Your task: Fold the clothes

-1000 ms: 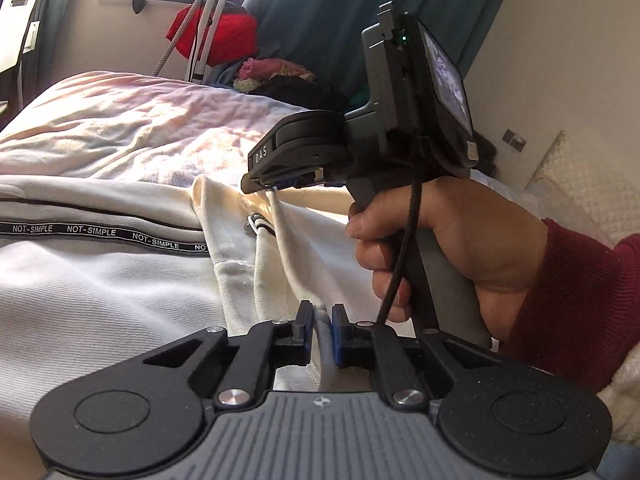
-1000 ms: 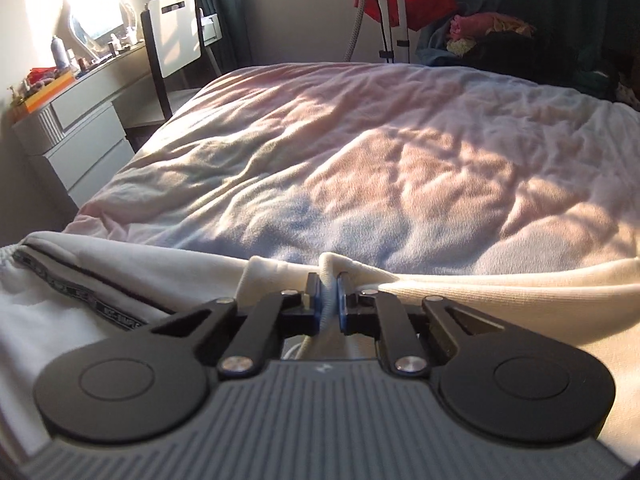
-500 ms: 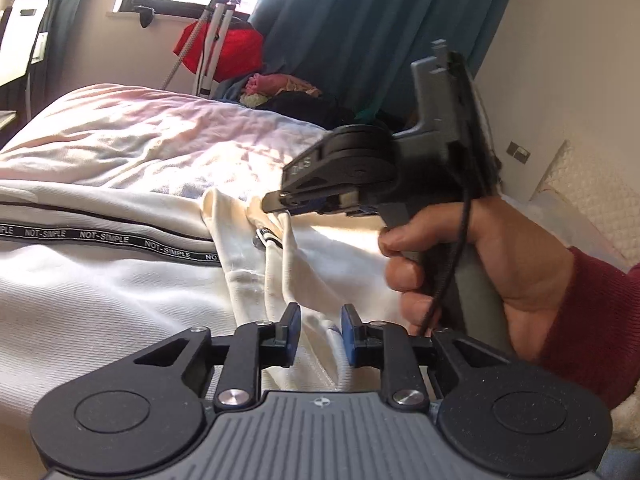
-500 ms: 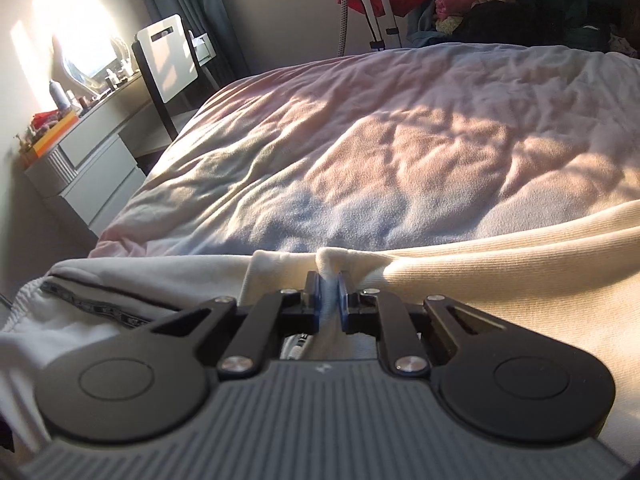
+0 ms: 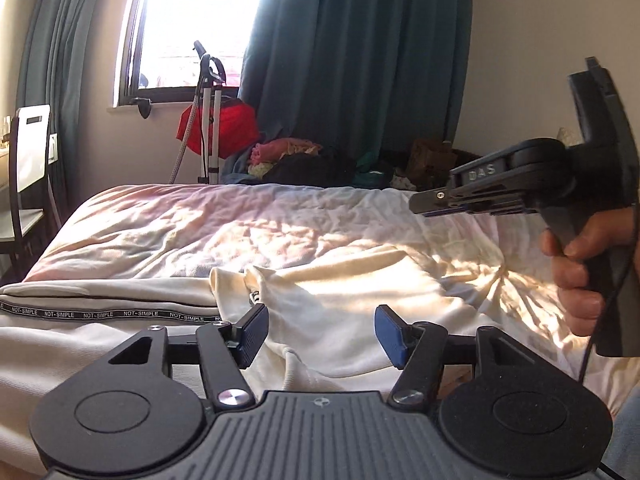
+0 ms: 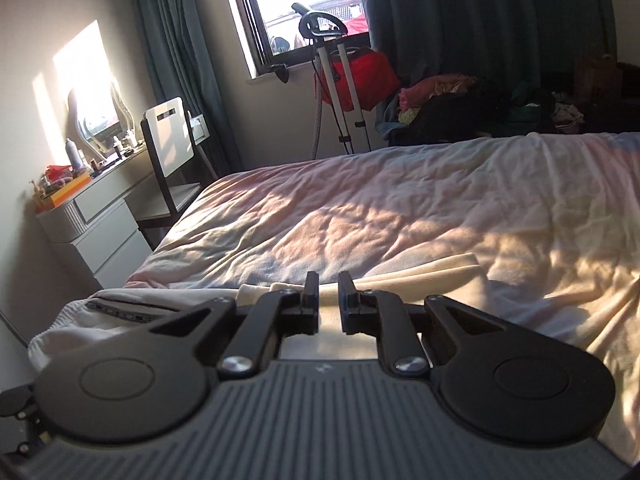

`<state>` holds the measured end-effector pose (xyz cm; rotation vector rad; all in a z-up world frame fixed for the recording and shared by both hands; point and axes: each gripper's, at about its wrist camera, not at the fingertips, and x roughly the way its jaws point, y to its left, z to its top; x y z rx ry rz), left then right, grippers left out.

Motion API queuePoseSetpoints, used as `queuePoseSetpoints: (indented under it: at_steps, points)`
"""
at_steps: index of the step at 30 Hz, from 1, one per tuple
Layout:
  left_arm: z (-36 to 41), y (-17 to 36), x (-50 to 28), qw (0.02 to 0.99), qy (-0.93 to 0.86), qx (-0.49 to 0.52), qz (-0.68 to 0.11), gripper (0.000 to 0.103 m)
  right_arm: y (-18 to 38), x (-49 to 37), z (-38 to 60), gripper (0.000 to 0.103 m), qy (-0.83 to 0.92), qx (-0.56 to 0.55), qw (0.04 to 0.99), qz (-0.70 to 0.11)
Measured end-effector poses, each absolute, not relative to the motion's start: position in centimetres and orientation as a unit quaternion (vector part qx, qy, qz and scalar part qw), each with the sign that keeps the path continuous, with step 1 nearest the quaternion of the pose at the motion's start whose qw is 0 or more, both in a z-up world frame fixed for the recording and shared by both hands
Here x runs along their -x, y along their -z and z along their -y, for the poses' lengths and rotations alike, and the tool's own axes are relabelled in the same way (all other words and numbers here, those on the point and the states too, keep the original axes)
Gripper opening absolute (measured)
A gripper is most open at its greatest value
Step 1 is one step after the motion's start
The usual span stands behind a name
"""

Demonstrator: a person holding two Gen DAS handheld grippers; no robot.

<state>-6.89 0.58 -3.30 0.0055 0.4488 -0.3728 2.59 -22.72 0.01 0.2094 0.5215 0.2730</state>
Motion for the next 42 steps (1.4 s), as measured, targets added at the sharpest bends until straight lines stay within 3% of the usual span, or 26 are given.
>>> queuePoseSetpoints:
  at_steps: [3, 8, 9, 10, 12, 13, 17, 27, 30, 36, 42]
  points:
    - [0.3, 2.6, 8.2, 0.959, 0.184, 0.007, -0.216, 0.062, -0.3, 1.2, 24.6, 0.014, -0.141, -0.110, 0.955, -0.238]
    - [1.3, 2.8, 9.6, 0.961, 0.180, -0.013, -0.210, 0.072, 0.4, 5.2, 26.0, 0.016, -0.130, -0.117, 0.960, -0.217]
    - [1.4, 2.9, 9.7, 0.961, 0.181, -0.016, -0.210, 0.074, 0.6, 5.5, 26.2, 0.033, -0.127, -0.121, 0.961, -0.213]
    - [1.4, 3.1, 9.8, 0.960, 0.181, -0.018, -0.211, 0.078, 0.8, 5.8, 26.4, 0.058, -0.124, -0.124, 0.962, -0.210]
    - [1.2, 3.4, 9.9, 0.960, 0.181, -0.021, -0.211, 0.084, 1.2, 6.4, 26.7, 0.090, -0.119, -0.134, 0.963, -0.201]
    - [1.1, 3.6, 9.8, 0.960, 0.181, -0.020, -0.211, 0.086, 1.3, 6.5, 26.9, 0.092, -0.119, -0.138, 0.963, -0.198]
    - [1.0, 4.3, 9.1, 0.960, 0.183, -0.006, -0.212, 0.102, 1.7, 6.4, 27.2, 0.092, -0.119, -0.133, 0.964, -0.198]
    - [-2.4, 5.7, 7.0, 0.962, 0.101, 0.049, -0.247, 0.103, 2.6, 6.3, 26.6, 0.092, -0.063, -0.089, 0.976, -0.190]
    - [-5.7, 5.6, 6.6, 0.955, 0.041, 0.115, -0.270, 0.103, 2.6, 6.0, 26.8, 0.092, -0.049, -0.081, 0.978, -0.188]
    - [-13.8, 5.8, 7.3, 0.889, -0.035, 0.340, -0.304, 0.103, 3.7, 6.2, 27.6, 0.092, -0.053, -0.088, 0.972, -0.211]
    - [-19.4, 7.2, 8.7, 0.808, -0.120, 0.470, -0.334, 0.103, 3.9, 6.7, 29.1, 0.092, -0.061, -0.128, 0.967, -0.213]
